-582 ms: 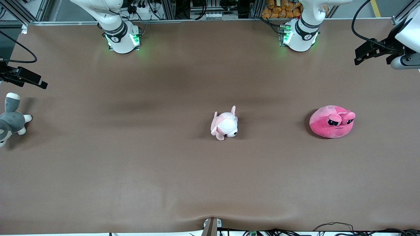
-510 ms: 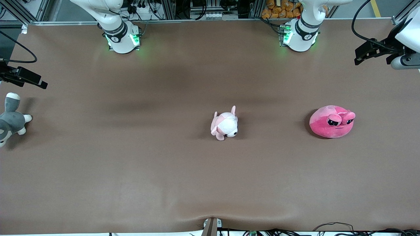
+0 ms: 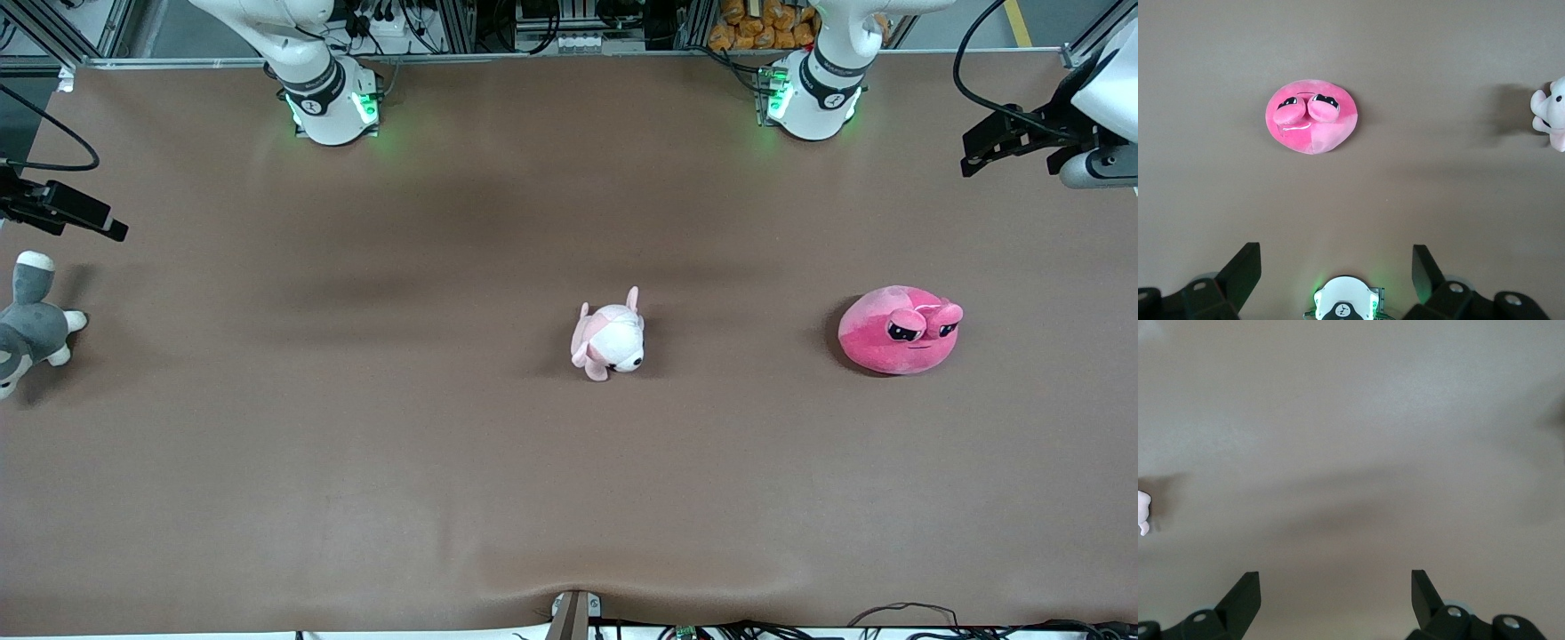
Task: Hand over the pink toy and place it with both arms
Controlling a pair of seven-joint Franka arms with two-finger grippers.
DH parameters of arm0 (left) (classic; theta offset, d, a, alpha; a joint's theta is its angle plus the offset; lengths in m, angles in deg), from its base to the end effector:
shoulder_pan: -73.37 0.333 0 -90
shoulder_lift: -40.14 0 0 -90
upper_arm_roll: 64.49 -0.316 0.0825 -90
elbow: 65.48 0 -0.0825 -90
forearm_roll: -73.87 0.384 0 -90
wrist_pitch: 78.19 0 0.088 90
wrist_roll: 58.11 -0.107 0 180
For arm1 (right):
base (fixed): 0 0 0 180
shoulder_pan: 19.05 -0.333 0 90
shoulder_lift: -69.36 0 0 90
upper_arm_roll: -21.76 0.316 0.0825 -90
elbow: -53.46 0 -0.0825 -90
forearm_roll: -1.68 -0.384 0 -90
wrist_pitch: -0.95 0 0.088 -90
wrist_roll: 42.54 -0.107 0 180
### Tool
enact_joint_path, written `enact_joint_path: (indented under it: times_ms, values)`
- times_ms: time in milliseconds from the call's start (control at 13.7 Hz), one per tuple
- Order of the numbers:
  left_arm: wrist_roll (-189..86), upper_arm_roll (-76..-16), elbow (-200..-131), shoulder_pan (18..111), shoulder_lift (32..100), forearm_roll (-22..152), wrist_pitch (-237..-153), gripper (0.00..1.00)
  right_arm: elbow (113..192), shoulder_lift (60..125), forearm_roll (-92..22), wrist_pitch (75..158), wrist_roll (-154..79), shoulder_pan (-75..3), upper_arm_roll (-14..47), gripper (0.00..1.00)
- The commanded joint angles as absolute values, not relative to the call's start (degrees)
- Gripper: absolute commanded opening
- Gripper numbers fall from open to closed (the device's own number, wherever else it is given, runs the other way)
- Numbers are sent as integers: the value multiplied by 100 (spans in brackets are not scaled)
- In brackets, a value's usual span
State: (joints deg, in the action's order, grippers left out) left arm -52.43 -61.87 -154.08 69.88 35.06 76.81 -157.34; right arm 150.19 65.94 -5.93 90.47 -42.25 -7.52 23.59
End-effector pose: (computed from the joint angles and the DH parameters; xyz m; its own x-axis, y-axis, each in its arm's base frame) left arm 0.5037 -0.0489 0.6671 0.9975 0.0028 -0.0702 -0.0016 -0.9981 -0.0623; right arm 0.5273 -0.0752 0.6019 0.9846 -0.1623 -0.0654 -0.1697 -0.9768 -0.1307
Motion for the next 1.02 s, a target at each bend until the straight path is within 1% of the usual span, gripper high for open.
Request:
enact_joint_path:
  times_ms: [0,946]
  values:
    - [-5248,-6186,-15302,7021,3530,7659,-15623,100,15154,6461,-658,9060,-4280,-649,2414,100]
    - [-5248,-6186,-15311,7161,3556,7685,-15632,100,15154,6461,-658,9060,-4280,-640,2414,100]
